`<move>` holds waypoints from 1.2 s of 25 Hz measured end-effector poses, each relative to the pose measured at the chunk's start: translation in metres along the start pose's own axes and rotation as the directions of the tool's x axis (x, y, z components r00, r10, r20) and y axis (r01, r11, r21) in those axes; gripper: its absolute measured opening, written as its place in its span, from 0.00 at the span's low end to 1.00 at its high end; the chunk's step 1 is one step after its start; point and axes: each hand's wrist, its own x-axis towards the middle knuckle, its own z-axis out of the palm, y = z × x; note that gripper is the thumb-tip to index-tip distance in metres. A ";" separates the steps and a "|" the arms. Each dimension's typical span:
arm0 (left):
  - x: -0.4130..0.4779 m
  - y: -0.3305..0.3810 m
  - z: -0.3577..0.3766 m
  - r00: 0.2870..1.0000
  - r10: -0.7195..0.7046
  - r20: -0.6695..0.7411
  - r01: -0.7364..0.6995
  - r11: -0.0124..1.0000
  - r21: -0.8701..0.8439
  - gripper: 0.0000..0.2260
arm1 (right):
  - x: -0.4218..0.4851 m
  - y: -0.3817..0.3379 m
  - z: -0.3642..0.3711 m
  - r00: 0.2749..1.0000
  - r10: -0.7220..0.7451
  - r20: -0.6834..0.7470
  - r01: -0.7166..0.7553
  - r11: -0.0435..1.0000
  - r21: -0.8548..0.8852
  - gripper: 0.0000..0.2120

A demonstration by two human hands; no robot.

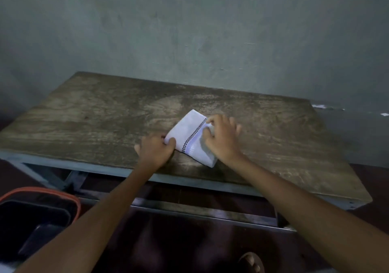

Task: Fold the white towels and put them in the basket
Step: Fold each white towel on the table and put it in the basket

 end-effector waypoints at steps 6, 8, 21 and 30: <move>-0.040 -0.003 -0.005 0.987 0.155 0.044 -0.135 0.944 -0.301 0.08 | 0.021 -0.008 0.038 0.860 -0.191 0.473 0.301 0.939 -0.169 0.23; -0.049 0.011 -0.001 0.973 0.066 0.220 0.058 0.855 -0.515 0.09 | 0.020 0.002 0.034 0.851 -0.324 0.414 0.348 0.937 0.018 0.21; -0.095 0.013 0.016 0.947 -0.035 0.319 0.265 0.644 -0.718 0.10 | 0.018 0.008 0.026 0.853 -0.143 0.503 0.307 0.915 -0.261 0.26; -0.090 0.001 0.006 0.967 -0.163 0.197 0.254 0.698 -0.670 0.12 | 0.034 -0.007 0.040 0.770 -0.042 0.636 0.280 0.919 -0.278 0.28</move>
